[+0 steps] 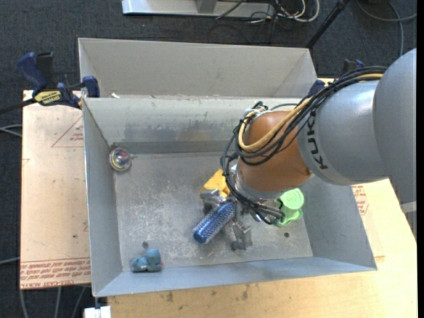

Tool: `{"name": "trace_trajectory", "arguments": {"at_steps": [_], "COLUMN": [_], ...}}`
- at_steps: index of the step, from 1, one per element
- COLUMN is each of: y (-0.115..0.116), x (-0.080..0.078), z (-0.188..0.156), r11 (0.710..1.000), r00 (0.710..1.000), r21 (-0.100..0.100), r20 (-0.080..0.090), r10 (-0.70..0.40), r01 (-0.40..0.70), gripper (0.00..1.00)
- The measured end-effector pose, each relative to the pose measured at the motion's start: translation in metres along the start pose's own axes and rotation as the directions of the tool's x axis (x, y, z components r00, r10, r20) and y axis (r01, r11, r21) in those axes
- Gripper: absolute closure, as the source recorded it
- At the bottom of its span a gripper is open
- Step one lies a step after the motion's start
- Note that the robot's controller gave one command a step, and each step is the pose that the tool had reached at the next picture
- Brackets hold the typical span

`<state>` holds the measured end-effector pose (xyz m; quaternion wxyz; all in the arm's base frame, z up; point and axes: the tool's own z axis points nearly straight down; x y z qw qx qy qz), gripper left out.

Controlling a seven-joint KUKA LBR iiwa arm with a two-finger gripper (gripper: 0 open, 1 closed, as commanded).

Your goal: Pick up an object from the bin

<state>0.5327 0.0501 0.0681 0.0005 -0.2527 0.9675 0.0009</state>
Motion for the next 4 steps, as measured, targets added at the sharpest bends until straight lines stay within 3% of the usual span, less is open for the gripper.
{"name": "trace_trajectory", "arguments": {"at_steps": [1, 2, 4], "y": [0.000, 0.000, 0.001], "x": [-0.001, -0.003, -0.005], "z": [0.000, -0.076, -0.106], "r11": [1.000, 1.000, 1.000], "r00": [1.000, 1.000, 1.000], "r21": [0.000, 0.004, 0.001], "r20": [0.002, 0.006, 0.001], "r10": [0.001, 0.003, 0.007], "r01": [-0.001, -0.003, -0.007], "gripper": [1.00, 1.00, 1.00]}}
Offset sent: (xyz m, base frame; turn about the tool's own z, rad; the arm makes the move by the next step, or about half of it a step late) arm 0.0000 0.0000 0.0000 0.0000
